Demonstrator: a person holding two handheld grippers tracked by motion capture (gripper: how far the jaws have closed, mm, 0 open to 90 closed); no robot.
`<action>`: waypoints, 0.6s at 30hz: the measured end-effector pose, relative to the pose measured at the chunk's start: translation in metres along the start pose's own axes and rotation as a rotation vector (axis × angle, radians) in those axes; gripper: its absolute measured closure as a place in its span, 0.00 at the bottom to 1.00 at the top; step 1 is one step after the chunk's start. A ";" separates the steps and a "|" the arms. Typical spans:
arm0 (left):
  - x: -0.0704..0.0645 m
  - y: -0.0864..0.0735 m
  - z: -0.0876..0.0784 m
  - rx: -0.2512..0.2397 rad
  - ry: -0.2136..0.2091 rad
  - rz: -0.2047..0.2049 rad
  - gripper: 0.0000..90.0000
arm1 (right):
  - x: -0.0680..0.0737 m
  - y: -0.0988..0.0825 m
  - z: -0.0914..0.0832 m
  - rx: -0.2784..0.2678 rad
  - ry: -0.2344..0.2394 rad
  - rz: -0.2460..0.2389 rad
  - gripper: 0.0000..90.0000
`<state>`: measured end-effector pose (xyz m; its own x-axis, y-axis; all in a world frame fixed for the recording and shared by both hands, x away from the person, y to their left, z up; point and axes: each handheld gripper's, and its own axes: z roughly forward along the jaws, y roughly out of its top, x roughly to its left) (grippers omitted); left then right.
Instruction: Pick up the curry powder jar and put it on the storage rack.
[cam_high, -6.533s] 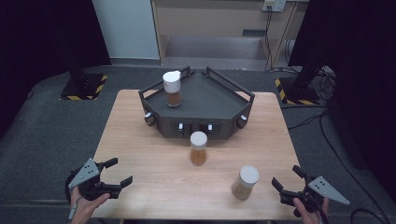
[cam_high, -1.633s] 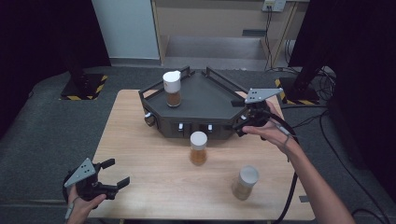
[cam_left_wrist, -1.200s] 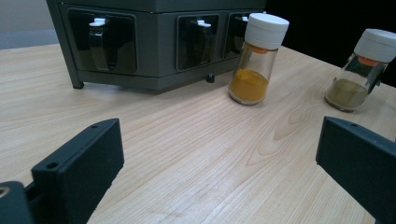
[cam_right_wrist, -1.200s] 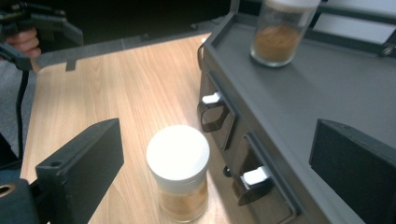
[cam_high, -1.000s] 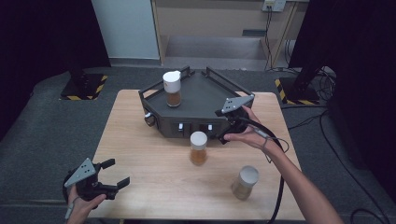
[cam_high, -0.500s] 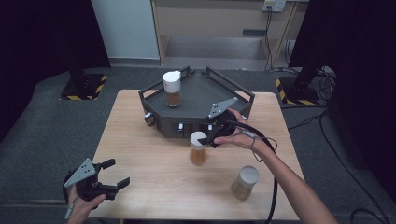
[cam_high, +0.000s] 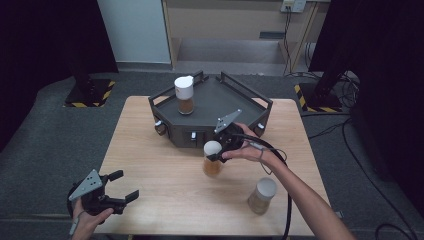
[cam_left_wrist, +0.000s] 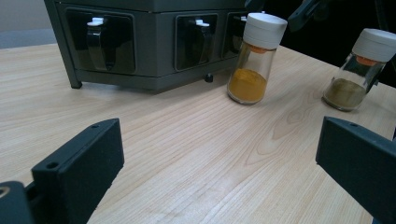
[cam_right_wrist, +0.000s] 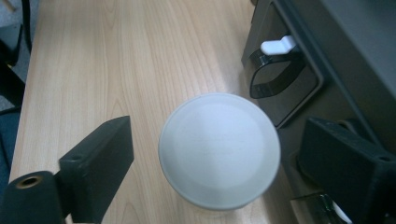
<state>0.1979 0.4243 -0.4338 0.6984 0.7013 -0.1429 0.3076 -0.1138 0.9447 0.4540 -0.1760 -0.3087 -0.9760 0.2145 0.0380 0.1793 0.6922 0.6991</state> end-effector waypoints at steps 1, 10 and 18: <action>0.000 0.000 0.000 -0.001 0.000 0.000 0.00 | 0.000 0.001 0.002 0.006 0.000 -0.003 0.14; 0.000 0.000 0.000 0.000 -0.002 0.000 0.00 | 0.002 0.008 0.018 0.059 -0.007 -0.020 0.16; 0.000 0.000 0.000 0.001 -0.003 0.000 0.00 | 0.001 0.009 0.023 0.094 -0.014 -0.017 0.36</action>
<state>0.1979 0.4245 -0.4336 0.7002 0.6994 -0.1434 0.3081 -0.1148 0.9444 0.4578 -0.1538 -0.3194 -0.9772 0.2115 0.0164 0.1744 0.7571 0.6296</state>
